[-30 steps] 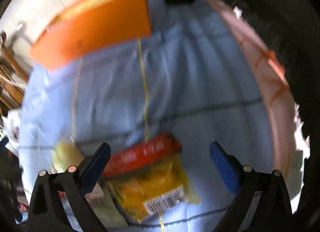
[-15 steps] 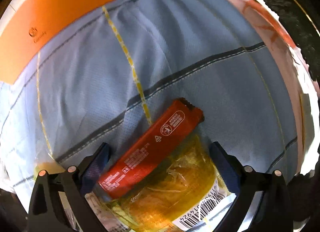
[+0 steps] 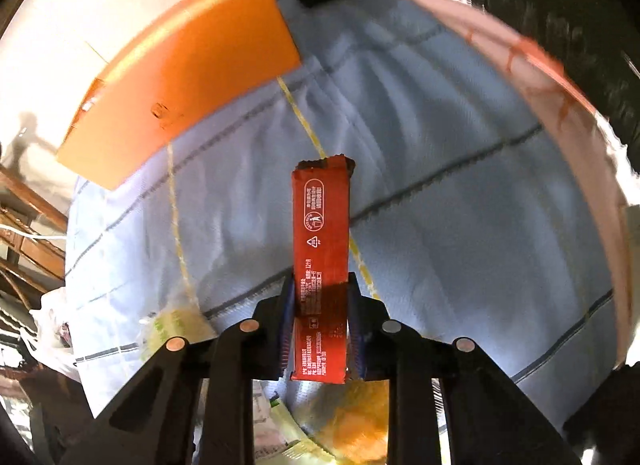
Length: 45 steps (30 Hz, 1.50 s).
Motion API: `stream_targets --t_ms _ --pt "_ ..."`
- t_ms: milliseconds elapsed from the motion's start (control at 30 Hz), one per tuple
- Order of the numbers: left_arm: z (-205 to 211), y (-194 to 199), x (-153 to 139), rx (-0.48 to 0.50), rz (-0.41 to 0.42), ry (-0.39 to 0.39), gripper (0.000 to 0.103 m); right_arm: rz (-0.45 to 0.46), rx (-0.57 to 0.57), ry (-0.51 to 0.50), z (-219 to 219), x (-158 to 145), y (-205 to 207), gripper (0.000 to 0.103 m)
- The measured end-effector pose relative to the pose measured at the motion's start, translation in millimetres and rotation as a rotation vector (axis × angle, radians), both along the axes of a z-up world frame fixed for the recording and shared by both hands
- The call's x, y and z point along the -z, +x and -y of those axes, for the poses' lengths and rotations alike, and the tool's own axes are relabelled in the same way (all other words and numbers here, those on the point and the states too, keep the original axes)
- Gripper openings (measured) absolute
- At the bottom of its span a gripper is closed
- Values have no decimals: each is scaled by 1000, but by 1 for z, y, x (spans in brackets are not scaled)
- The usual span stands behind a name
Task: Organize snacks
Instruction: 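Grasp a red coin-cookie pack with the left tool while the right tool grasps a red bar, then drop the red bar into the orange box with the right tool while the left tool carries the coin-cookie pack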
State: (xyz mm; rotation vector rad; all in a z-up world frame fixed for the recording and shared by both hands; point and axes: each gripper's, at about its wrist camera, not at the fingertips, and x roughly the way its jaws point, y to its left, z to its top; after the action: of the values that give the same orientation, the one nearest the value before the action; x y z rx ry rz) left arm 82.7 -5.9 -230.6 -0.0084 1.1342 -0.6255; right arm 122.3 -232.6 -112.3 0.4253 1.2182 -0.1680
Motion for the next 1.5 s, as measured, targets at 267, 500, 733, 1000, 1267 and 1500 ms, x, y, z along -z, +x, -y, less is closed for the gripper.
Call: stream_targets --t_ms 267,500,733,1000,1267,1500 --pt "-7 13 -53 -113 129 -95 41 141 -19 50 10 -69 -2 24" --pt "-6 59 -124 -232 302 21 41 237 -84 -4 23 -115 36 24" --pt "-6 170 -176 -447 354 112 41 386 -196 -34 16 -163 127 25" --pt "4 227 -184 -439 369 142 41 351 -300 -72 10 -144 182 25" --pt "-2 227 -170 -408 362 134 41 216 -384 -135 -7 -35 106 99" --pt "-10 219 -166 -434 342 85 41 -34 -1 -91 -30 43 133 100"
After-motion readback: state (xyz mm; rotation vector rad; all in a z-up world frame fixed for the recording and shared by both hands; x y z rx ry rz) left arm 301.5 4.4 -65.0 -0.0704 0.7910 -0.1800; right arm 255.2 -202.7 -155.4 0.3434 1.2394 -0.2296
